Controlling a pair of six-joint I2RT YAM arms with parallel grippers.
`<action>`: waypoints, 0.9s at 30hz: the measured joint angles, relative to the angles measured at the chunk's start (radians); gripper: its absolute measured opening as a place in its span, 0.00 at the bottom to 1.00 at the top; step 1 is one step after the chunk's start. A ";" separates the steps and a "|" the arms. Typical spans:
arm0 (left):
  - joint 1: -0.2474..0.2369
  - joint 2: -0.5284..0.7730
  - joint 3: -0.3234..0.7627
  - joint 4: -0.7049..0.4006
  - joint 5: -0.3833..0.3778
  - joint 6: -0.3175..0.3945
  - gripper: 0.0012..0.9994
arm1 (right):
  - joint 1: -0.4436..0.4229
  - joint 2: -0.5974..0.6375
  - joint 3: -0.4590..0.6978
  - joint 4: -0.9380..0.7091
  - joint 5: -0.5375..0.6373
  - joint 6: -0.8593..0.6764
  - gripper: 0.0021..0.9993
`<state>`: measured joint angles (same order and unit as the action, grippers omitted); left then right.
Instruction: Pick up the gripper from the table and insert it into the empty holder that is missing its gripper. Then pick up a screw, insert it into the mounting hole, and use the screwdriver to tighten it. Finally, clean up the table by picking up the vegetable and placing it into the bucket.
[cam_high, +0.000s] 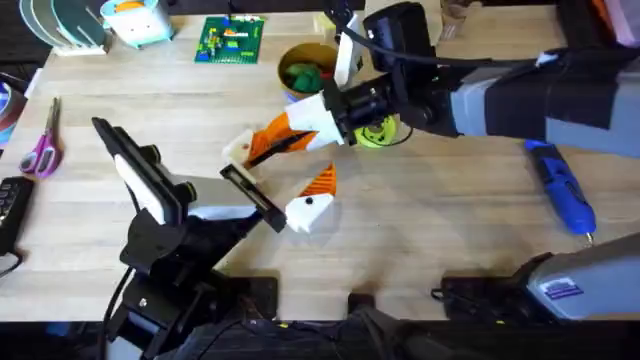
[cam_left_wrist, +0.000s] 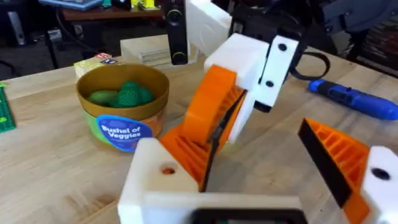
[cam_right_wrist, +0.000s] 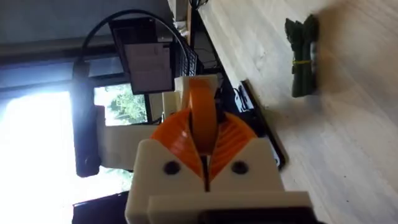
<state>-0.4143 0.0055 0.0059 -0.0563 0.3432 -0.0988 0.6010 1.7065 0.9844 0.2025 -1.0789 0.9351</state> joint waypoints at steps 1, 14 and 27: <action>0.001 0.000 0.000 0.000 -0.001 -0.003 0.99 | 0.002 0.000 0.000 0.001 0.006 0.002 0.01; 0.003 0.000 0.000 -0.002 -0.008 -0.018 0.99 | 0.019 -0.010 0.000 0.007 0.096 -0.001 0.01; 0.003 0.000 0.000 0.000 0.043 -0.001 0.99 | -0.002 -0.011 0.000 0.000 0.079 -0.025 0.01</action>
<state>-0.4114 0.0055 0.0059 -0.0563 0.3857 -0.0999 0.5987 1.6951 0.9844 0.2024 -1.0000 0.9105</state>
